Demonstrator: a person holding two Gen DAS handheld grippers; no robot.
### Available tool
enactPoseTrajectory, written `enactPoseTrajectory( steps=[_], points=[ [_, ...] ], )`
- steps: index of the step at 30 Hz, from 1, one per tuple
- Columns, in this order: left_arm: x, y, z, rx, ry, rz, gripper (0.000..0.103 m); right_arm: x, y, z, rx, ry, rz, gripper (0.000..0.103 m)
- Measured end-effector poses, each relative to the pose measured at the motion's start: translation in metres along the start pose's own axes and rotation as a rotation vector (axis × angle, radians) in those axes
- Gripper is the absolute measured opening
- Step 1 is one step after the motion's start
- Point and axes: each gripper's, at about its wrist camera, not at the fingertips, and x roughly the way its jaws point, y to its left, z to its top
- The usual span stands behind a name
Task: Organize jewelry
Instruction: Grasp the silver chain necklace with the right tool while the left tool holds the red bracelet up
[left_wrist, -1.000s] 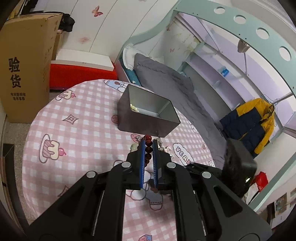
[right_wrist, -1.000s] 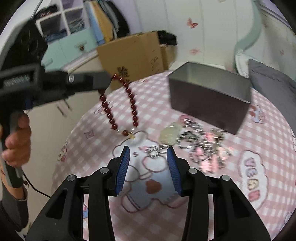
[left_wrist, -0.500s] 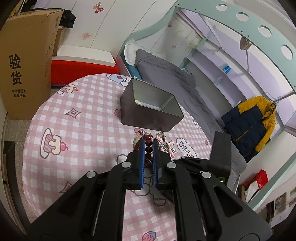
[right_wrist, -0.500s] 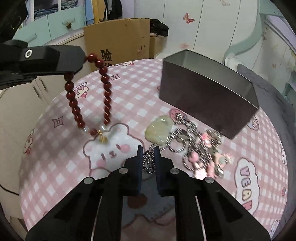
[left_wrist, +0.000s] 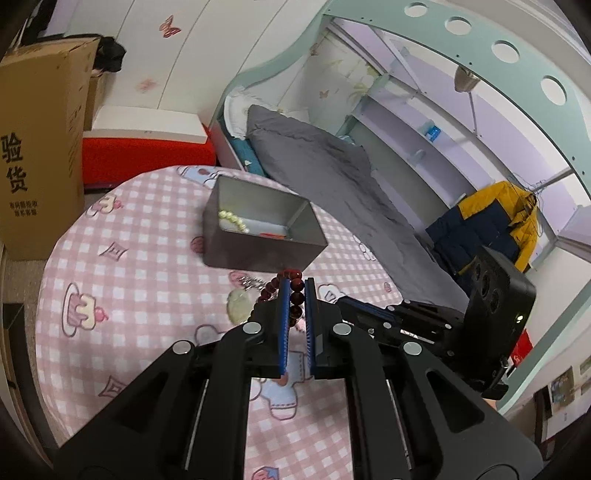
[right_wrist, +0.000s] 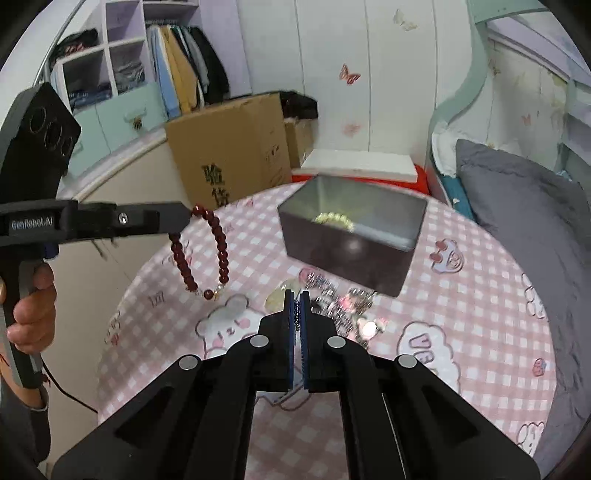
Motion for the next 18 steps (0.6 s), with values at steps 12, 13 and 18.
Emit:
enactPoseTrajectory(
  steps=[12,13,18],
  points=[
    [0.01,-0.012,0.001,0.02,0.023,0.001,0.008,0.003,-0.004,-0.002,0.011,0.074,0.07,0.001],
    [0.011,-0.011,0.0,0.018,0.028,0.001,0.008,0.008,-0.004,-0.008,0.015,0.089,0.062,0.002],
    [0.015,-0.007,-0.005,0.015,0.044,0.008,0.008,0.031,-0.01,-0.033,0.04,0.181,-0.005,0.009]
  ],
)
